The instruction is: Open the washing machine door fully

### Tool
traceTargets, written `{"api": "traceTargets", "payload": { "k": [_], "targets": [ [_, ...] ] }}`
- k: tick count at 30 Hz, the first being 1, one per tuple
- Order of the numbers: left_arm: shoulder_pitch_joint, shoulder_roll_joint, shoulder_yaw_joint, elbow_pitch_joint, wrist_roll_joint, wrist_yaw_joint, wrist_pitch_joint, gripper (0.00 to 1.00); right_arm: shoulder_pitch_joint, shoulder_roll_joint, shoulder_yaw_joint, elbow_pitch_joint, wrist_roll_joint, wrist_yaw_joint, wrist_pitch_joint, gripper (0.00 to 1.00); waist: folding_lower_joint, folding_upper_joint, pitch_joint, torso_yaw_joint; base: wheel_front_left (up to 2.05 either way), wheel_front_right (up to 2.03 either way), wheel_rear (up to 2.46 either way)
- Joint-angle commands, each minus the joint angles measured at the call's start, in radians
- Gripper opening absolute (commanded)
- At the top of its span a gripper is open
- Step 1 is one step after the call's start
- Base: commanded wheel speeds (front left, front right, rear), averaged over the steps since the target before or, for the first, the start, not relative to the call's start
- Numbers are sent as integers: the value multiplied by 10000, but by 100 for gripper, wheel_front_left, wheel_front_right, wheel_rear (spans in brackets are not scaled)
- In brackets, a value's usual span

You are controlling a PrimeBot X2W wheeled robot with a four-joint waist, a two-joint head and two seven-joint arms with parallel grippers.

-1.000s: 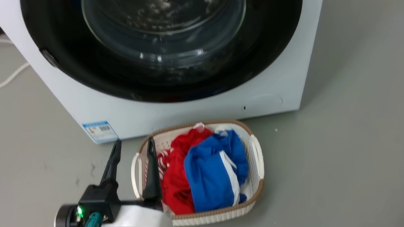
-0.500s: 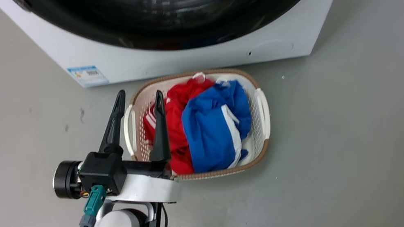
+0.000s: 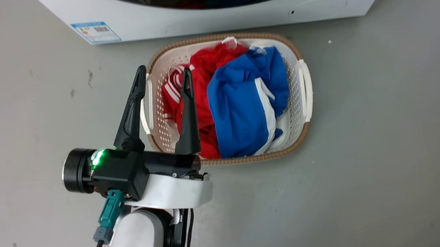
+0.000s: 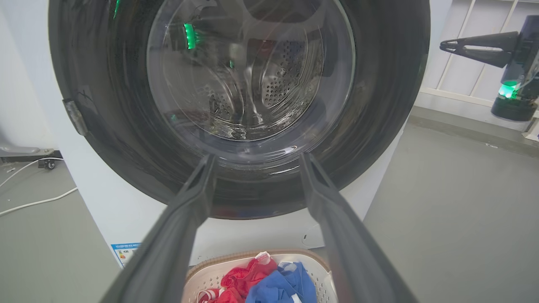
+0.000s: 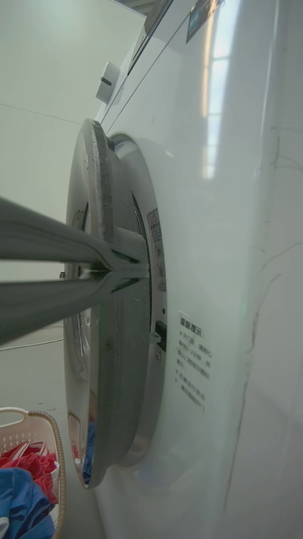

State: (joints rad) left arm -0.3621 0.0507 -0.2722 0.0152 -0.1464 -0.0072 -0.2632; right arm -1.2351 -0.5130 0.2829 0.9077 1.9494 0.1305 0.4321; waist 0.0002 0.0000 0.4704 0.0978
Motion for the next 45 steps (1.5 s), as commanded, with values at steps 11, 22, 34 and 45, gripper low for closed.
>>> {"api": "traceTargets", "payload": {
  "k": [11,22,34,45],
  "targets": [
    [-539,-3,-345,-192,-27,266,-23,100,-2014,502,1229,1174,-363,4,359,0,-2,0,679,179,0,0,0],
    [-693,-3,-423,-195,6,365,-23,100,-2569,871,1836,1427,-318,4,1458,0,-2,0,916,153,0,0,0],
    [-471,-2,-278,21,-83,324,-23,100,-1107,315,2306,-185,-89,14,3113,0,-2,0,215,-2,0,0,0],
    [342,-2,-137,407,-219,111,-23,100,898,170,3290,-2004,310,14,3763,0,-2,0,-1053,33,0,0,0]
  ]
}}
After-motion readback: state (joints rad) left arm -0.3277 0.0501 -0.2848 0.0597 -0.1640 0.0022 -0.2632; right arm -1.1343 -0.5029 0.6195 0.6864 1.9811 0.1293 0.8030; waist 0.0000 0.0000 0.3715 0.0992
